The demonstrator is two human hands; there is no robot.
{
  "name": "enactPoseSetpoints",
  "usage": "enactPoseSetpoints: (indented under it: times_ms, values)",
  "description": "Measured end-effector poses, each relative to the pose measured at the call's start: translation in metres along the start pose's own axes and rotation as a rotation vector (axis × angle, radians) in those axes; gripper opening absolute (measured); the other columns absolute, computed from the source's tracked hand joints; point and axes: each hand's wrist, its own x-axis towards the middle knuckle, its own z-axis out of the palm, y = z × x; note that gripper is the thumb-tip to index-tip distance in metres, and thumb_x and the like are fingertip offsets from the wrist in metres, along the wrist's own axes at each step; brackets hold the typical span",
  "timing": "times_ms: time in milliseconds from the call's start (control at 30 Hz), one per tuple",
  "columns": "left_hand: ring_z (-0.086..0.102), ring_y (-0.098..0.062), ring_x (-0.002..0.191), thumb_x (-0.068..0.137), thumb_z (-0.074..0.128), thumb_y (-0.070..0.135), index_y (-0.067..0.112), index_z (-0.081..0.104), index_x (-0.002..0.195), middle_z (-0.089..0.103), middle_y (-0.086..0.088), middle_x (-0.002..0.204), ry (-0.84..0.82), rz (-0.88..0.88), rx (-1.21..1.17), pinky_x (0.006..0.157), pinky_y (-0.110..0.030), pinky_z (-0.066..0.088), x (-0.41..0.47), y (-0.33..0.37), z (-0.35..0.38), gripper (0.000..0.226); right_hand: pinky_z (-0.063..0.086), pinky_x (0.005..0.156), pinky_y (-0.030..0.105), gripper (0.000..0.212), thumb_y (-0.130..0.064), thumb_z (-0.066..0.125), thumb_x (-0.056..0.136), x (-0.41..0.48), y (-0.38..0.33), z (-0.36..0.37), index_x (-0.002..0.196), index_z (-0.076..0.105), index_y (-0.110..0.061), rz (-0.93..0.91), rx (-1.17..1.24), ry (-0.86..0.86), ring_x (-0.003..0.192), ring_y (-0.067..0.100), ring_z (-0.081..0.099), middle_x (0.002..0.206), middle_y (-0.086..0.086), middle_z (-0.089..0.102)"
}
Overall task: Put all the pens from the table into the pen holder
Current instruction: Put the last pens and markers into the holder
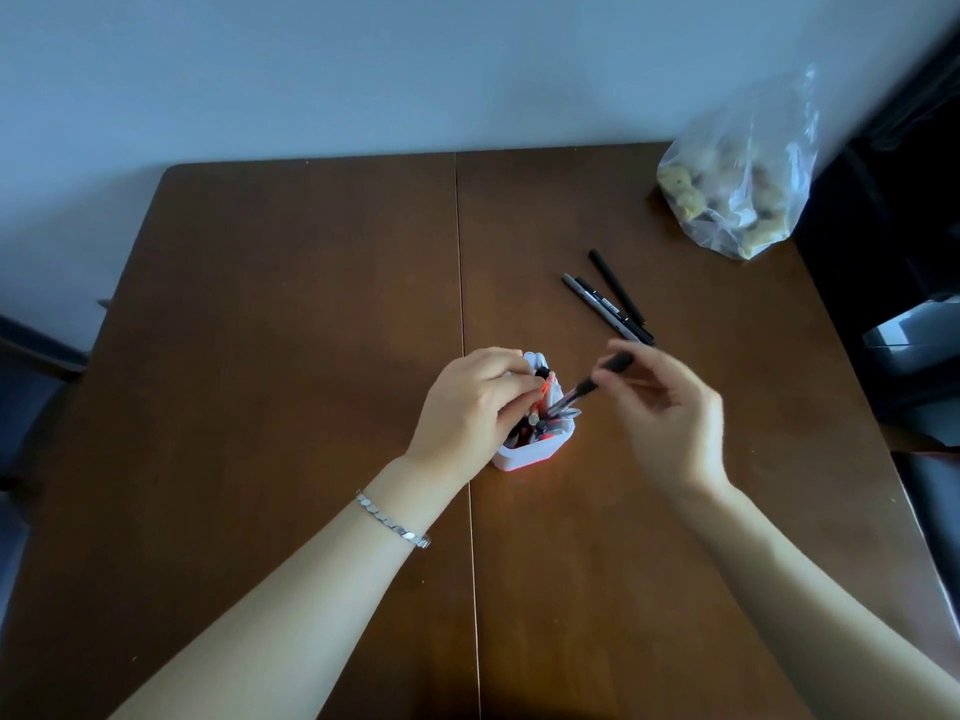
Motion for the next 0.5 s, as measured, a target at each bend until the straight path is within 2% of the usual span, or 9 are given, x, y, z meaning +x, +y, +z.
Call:
enactPoseSetpoints:
  times_ms: [67, 133, 167, 233, 300, 400, 500]
  values:
    - [0.060, -0.020, 0.093, 0.087, 0.052, 0.021, 0.006, 0.071, 0.091, 0.070, -0.010, 0.095, -0.054, -0.032, 0.003, 0.083, -0.027, 0.048, -0.002, -0.003, 0.004, 0.025, 0.050, 0.076, 0.008, 0.029, 0.001, 0.066, 0.081, 0.002, -0.009, -0.012, 0.099, 0.063, -0.021, -0.038, 0.039, 0.089, 0.075, -0.008, 0.064, 0.084, -0.005, 0.066]
    - [0.055, -0.016, 0.111, 0.090, 0.051, 0.019, 0.007, 0.068, 0.101, 0.065, -0.007, 0.115, -0.088, -0.147, -0.058, 0.094, -0.023, 0.047, -0.008, -0.004, 0.007, 0.024, 0.049, 0.074, 0.006, 0.025, 0.000, 0.066, 0.081, -0.001, -0.014, -0.022, 0.098, 0.062, -0.018, -0.100, 0.017, 0.139, 0.076, -0.011, 0.063, 0.084, -0.010, 0.065]
    - [0.048, -0.010, 0.120, 0.091, 0.050, 0.017, 0.009, 0.066, 0.109, 0.058, -0.004, 0.127, -0.098, -0.201, -0.090, 0.099, -0.017, 0.041, -0.011, -0.004, 0.008, 0.025, 0.048, 0.073, 0.005, 0.023, -0.001, 0.067, 0.081, -0.005, -0.015, -0.026, 0.098, 0.063, -0.017, -0.142, -0.017, 0.157, 0.077, -0.011, 0.062, 0.084, -0.011, 0.064]
    - [0.033, -0.002, 0.127, 0.093, 0.048, 0.017, 0.013, 0.057, 0.122, 0.045, -0.002, 0.140, -0.110, -0.262, -0.114, 0.101, -0.004, 0.025, -0.014, -0.001, 0.009, 0.031, 0.047, 0.073, 0.003, 0.016, -0.008, 0.065, 0.083, -0.013, -0.011, -0.030, 0.099, 0.064, -0.008, -0.219, -0.093, 0.193, 0.079, -0.013, 0.059, 0.083, -0.006, 0.061]
    - [0.027, -0.001, 0.129, 0.094, 0.045, 0.025, 0.017, 0.050, 0.129, 0.038, -0.002, 0.146, -0.148, -0.311, -0.123, 0.103, -0.008, 0.022, -0.010, 0.003, 0.008, 0.036, 0.047, 0.074, 0.003, 0.020, -0.014, 0.061, 0.083, -0.019, -0.003, -0.030, 0.098, 0.064, -0.002, -0.232, -0.120, 0.233, 0.081, -0.014, 0.058, 0.084, -0.001, 0.060]
    - [0.020, -0.007, 0.137, 0.087, 0.040, 0.053, 0.019, 0.043, 0.134, 0.034, 0.001, 0.149, -0.253, -0.278, -0.081, 0.105, -0.024, 0.023, -0.004, 0.006, 0.005, 0.058, 0.046, 0.073, 0.003, 0.015, -0.011, 0.063, 0.083, -0.020, 0.009, -0.021, 0.097, 0.064, -0.005, -0.160, -0.072, 0.216, 0.079, -0.011, 0.060, 0.084, 0.004, 0.062]
    - [0.007, -0.007, 0.139, 0.074, 0.060, 0.059, 0.022, 0.035, 0.137, 0.026, 0.000, 0.152, -0.333, -0.190, 0.006, 0.106, -0.026, 0.014, -0.003, 0.004, 0.008, 0.077, 0.049, 0.074, 0.008, 0.022, 0.001, 0.064, 0.082, -0.017, 0.013, -0.002, 0.093, 0.061, -0.018, -0.053, 0.042, 0.165, 0.079, 0.002, 0.066, 0.084, -0.001, 0.064]
